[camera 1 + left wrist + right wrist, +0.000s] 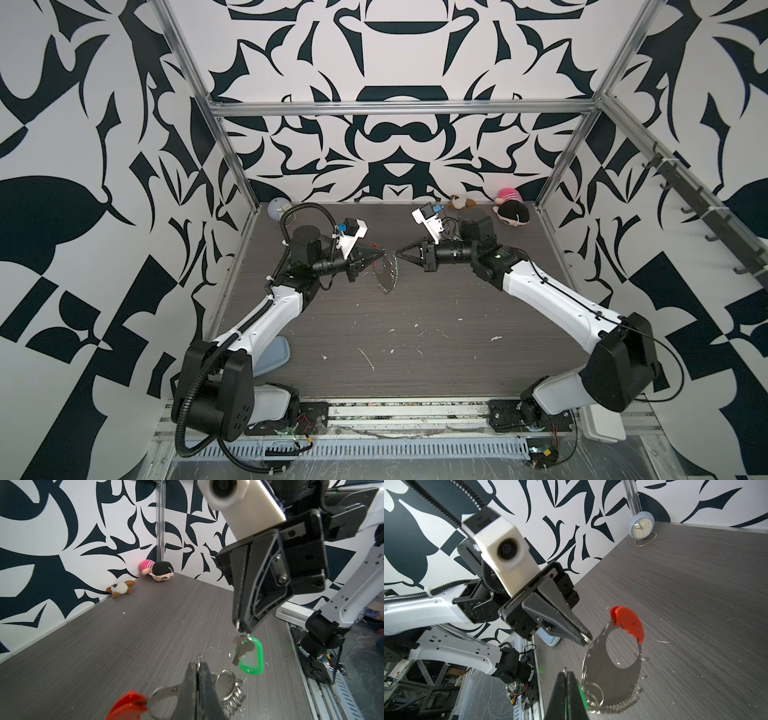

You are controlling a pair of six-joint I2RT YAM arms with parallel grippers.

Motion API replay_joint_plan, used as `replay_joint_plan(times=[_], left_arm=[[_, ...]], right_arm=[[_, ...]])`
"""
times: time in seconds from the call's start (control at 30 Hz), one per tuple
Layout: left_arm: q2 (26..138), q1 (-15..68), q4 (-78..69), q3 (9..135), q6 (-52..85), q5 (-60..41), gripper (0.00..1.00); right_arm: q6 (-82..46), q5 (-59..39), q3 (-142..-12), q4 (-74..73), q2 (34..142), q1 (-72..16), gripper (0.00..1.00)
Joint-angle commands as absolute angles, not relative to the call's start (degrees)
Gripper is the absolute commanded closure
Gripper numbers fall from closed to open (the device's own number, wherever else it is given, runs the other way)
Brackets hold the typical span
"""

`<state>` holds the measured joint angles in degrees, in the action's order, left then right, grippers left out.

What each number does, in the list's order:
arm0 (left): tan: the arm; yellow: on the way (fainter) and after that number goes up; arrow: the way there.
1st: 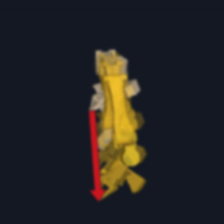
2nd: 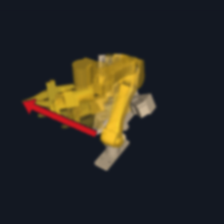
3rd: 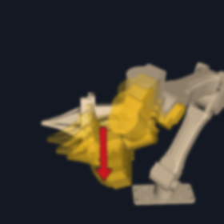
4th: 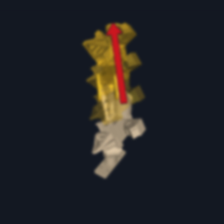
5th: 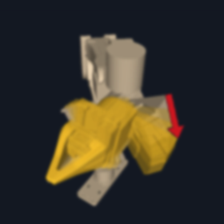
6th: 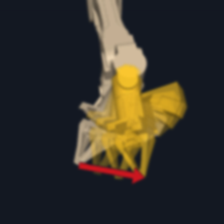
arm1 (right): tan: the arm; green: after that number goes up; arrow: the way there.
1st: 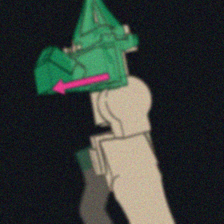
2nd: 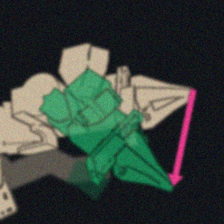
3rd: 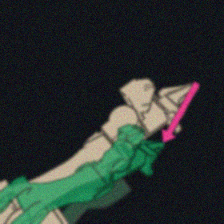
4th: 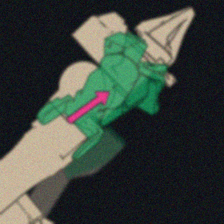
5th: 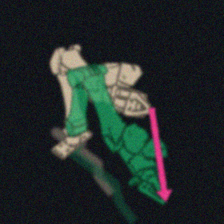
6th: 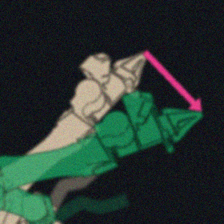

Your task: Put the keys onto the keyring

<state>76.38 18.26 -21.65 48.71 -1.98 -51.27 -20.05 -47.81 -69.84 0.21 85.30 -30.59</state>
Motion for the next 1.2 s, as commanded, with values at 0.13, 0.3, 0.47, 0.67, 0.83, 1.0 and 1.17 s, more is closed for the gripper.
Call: replay_joint_plan(times=[0.13,0.3,0.47,0.67,0.83,1.0,1.17], left_arm=[[76.8,19.15,-23.55,51.33,-2.63,-53.12,1.0],[76.82,19.19,-23.15,51.5,-2.65,-53.25,1.0],[76.75,19.25,-22.96,51.64,-2.74,-53.53,1.0],[76.71,19.25,-22.85,51.63,-2.73,-53.8,1.0],[76.82,19.33,-22.85,51.81,-2.75,-53.97,1.0],[76.69,19.4,-22.85,51.86,-2.9,-54.01,1.0],[76.3,19.35,-23.52,51.86,-2.72,-53.89,1.0]], right_arm=[[-19.98,-48.36,-73.75,-1.11,86.69,-31.63,1.0],[-19.9,-48.27,-74.33,-0.99,86.75,-31.69,1.0],[-19.83,-47.3,-74.44,-1.06,86.74,-31.81,1.0],[-20.39,-45.99,-75.14,-0.86,87.7,-31.88,1.0],[-20.65,-44.54,-75.57,-0.54,88.52,-32.23,1.0],[-20.66,-39.06,-75.18,0.92,88.6,-32.24,1.0],[-21.09,-35.39,-74.35,2.18,88.98,-32.14,1.0]])
